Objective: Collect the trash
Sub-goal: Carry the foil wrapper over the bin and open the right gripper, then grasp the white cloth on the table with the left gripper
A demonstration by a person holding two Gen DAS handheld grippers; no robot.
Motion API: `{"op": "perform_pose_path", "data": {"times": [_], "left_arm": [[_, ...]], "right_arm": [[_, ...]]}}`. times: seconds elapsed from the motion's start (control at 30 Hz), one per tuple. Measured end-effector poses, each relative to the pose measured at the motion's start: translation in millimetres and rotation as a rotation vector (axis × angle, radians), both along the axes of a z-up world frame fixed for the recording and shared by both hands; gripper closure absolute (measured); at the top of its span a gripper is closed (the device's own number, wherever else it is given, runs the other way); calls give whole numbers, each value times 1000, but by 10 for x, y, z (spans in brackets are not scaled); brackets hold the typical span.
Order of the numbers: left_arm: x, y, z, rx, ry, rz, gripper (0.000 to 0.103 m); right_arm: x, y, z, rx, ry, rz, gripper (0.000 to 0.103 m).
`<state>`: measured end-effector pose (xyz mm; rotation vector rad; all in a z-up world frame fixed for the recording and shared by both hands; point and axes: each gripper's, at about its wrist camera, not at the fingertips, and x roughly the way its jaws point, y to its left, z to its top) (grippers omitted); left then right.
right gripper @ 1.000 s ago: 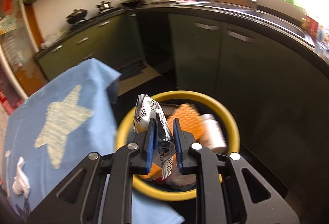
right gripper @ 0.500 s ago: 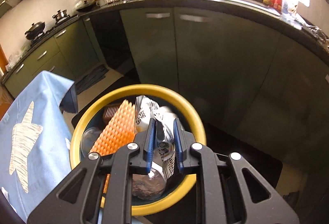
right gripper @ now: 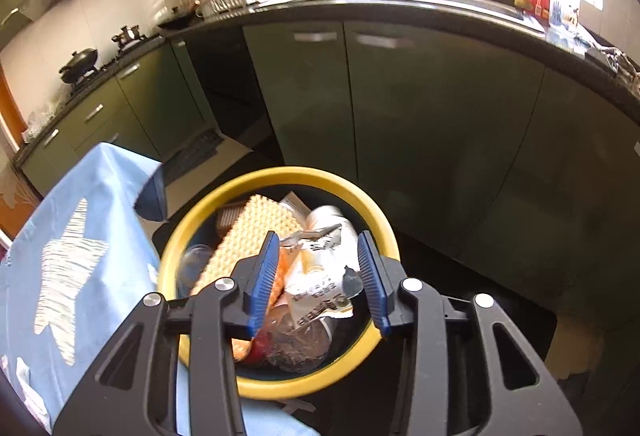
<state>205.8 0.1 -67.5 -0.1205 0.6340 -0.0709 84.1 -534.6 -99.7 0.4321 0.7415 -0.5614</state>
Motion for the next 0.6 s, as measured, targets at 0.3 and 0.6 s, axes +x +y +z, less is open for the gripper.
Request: {"op": "perform_pose_path", "data": {"times": [0.3,0.6], "left_arm": [[-87,-329,29,41,21,-173,12],[-496,-987,-6,226,106,-452,8]], "right_arm": [[-82,523,239,11,-51,169,55],[-63,830,262,39,-60,286,53]]}}
